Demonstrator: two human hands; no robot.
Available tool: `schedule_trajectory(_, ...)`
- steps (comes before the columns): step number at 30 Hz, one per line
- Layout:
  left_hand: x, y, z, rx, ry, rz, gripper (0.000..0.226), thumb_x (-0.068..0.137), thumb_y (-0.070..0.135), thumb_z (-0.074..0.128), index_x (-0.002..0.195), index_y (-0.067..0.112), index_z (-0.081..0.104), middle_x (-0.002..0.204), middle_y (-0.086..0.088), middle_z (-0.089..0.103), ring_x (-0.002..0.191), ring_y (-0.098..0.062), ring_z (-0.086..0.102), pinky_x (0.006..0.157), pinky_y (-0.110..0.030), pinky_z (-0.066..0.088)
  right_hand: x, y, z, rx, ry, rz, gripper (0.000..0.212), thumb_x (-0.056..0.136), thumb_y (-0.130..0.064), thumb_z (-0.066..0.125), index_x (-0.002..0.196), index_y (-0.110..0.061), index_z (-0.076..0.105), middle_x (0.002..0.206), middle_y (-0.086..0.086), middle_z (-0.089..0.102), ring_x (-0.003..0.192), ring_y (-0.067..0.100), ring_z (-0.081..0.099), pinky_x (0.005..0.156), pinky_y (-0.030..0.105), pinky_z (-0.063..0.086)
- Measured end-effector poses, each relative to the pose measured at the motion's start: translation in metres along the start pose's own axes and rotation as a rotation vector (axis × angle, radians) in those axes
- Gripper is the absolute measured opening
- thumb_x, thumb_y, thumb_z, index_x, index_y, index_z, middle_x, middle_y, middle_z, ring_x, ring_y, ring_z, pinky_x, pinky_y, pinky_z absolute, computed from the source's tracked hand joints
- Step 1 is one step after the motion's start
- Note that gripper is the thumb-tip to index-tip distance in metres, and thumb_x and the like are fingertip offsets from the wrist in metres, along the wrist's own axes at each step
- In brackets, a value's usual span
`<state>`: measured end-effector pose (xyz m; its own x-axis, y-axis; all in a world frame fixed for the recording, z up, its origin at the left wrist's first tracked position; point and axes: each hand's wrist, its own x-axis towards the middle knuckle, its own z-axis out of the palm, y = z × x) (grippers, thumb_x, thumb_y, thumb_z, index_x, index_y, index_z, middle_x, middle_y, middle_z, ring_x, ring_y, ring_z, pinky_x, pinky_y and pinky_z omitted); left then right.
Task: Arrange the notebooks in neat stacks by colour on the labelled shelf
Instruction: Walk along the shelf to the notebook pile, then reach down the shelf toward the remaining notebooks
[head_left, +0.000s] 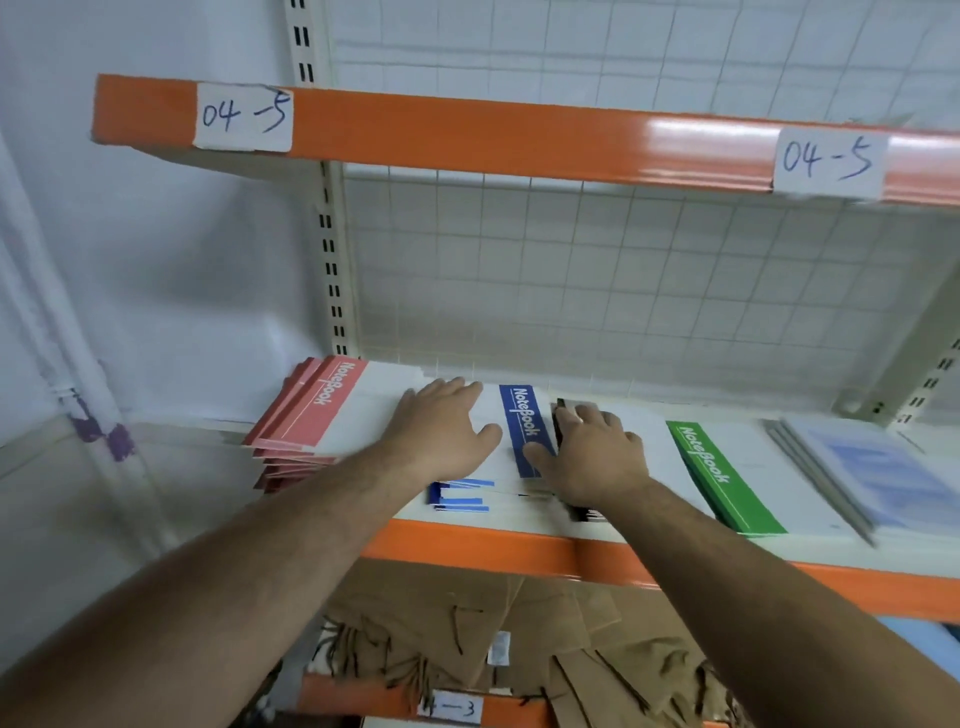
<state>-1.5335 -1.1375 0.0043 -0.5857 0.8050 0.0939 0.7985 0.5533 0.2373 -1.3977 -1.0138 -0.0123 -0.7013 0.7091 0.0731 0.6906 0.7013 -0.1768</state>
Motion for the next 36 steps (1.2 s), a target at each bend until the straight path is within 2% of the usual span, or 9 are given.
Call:
schedule_trajectory(3, 0.006, 0.016, 0.006, 0.032, -0.053, 0.126, 0.071, 0.099, 0.057, 0.034, 0.16, 0.027, 0.013, 0.167, 0.003, 0.009, 0.153, -0.018, 0.006, 0.124, -0.045, 0.004, -0.016, 0.008, -0.007, -0.049, -0.061, 0.051, 0.074, 0.095, -0.068, 0.031, 0.156, -0.028, 0.019, 0.165, 0.0, 0.016, 0.151, 0.026, 0.009, 0.12, 0.057, 0.01)
schedule_trajectory(5, 0.005, 0.029, 0.012, 0.024, -0.091, 0.201, 0.07, 0.1, 0.056, 0.033, 0.16, 0.028, 0.013, 0.167, 0.005, 0.008, 0.153, -0.016, 0.004, 0.123, -0.045, 0.003, -0.031, 0.015, -0.011, -0.083, -0.081, 0.106, 0.074, 0.095, -0.069, 0.027, 0.157, -0.031, 0.016, 0.166, -0.001, 0.01, 0.153, 0.026, 0.003, 0.12, 0.058, 0.006)
schedule_trajectory(12, -0.006, 0.091, 0.038, -0.01, -0.161, 0.507, 0.067, 0.1, 0.057, 0.028, 0.159, 0.027, 0.016, 0.166, 0.005, 0.013, 0.153, -0.018, 0.008, 0.123, -0.048, 0.003, -0.104, 0.053, -0.014, -0.098, -0.046, 0.352, 0.073, 0.095, -0.071, 0.024, 0.157, -0.034, 0.013, 0.167, -0.001, 0.009, 0.153, 0.025, 0.006, 0.12, 0.058, 0.006)
schedule_trajectory(21, -0.057, 0.214, 0.074, -0.033, -0.264, 0.828, 0.066, 0.1, 0.057, 0.026, 0.159, 0.03, 0.012, 0.167, 0.006, 0.011, 0.153, -0.019, 0.005, 0.123, -0.051, 0.0, -0.216, 0.13, -0.034, -0.115, 0.009, 0.665, 0.075, 0.094, -0.074, 0.024, 0.158, -0.035, 0.012, 0.167, -0.003, 0.007, 0.153, 0.023, 0.003, 0.121, 0.056, 0.005)
schedule_trajectory(27, -0.085, 0.295, 0.087, -0.013, -0.276, 0.921, 0.067, 0.101, 0.059, 0.024, 0.159, 0.03, 0.009, 0.167, 0.006, 0.007, 0.154, -0.02, 0.001, 0.123, -0.052, -0.002, -0.276, 0.204, -0.049, -0.114, 0.031, 0.781, 0.075, 0.095, -0.072, 0.027, 0.158, -0.037, 0.007, 0.167, -0.003, 0.005, 0.153, 0.026, 0.004, 0.12, 0.058, 0.01)
schedule_trajectory(36, -0.127, 0.438, 0.113, -0.011, -0.276, 0.922, 0.069, 0.1, 0.062, 0.022, 0.16, 0.03, 0.011, 0.167, 0.007, 0.005, 0.154, -0.02, -0.001, 0.122, -0.051, -0.004, -0.351, 0.338, -0.083, -0.119, 0.055, 0.826, 0.074, 0.095, -0.072, 0.025, 0.158, -0.036, 0.011, 0.167, -0.002, 0.008, 0.153, 0.026, 0.008, 0.121, 0.055, 0.011)
